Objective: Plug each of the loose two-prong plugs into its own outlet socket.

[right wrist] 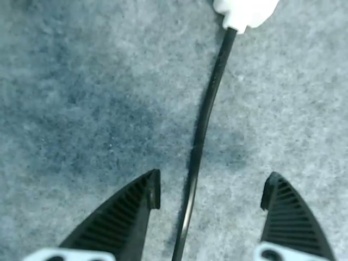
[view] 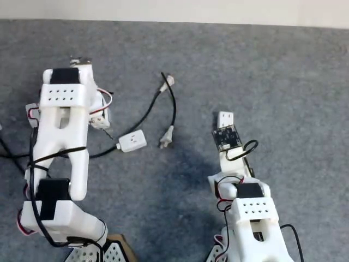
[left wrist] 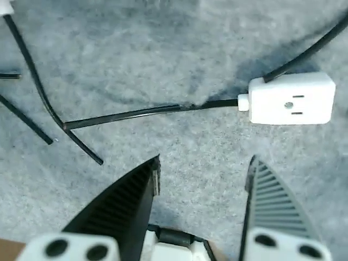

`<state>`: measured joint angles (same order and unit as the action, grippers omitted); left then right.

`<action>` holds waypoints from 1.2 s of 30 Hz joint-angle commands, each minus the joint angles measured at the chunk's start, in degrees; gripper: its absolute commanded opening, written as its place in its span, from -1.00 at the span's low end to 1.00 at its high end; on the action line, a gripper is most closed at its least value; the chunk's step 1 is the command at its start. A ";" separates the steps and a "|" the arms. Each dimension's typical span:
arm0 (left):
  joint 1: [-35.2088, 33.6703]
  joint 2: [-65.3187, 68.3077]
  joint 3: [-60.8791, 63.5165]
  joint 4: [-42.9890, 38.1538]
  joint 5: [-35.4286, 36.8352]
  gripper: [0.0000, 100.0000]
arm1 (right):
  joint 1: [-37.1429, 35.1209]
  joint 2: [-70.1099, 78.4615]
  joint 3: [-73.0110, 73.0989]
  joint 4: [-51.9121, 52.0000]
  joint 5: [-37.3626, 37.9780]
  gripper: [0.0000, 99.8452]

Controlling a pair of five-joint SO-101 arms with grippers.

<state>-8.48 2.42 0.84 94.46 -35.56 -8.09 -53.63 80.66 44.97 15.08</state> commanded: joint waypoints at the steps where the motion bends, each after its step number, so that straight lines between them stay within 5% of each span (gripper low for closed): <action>1: 2.15 -2.51 1.45 -0.97 -3.60 -0.47 | 0.48 -0.04 -0.31 -1.01 0.70 -0.41; 11: 13.05 -2.42 16.40 -16.26 -5.45 -0.47 | 0.66 -0.04 -0.31 -1.01 0.70 -0.41; 21: 14.99 -2.33 25.80 -32.09 -5.45 -0.47 | 0.66 -0.04 -0.31 -1.01 0.70 -0.41; 28: 15.52 -2.51 23.43 -33.41 -7.12 -0.47 | 0.66 -0.04 -0.31 -1.01 0.70 -0.41; 36: 18.15 -2.42 15.87 -25.58 -8.70 -0.47 | 0.66 -0.04 -0.31 -1.01 0.70 -0.41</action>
<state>8.84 2.42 20.26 68.00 -41.89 -8.09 -53.63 80.66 44.79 15.08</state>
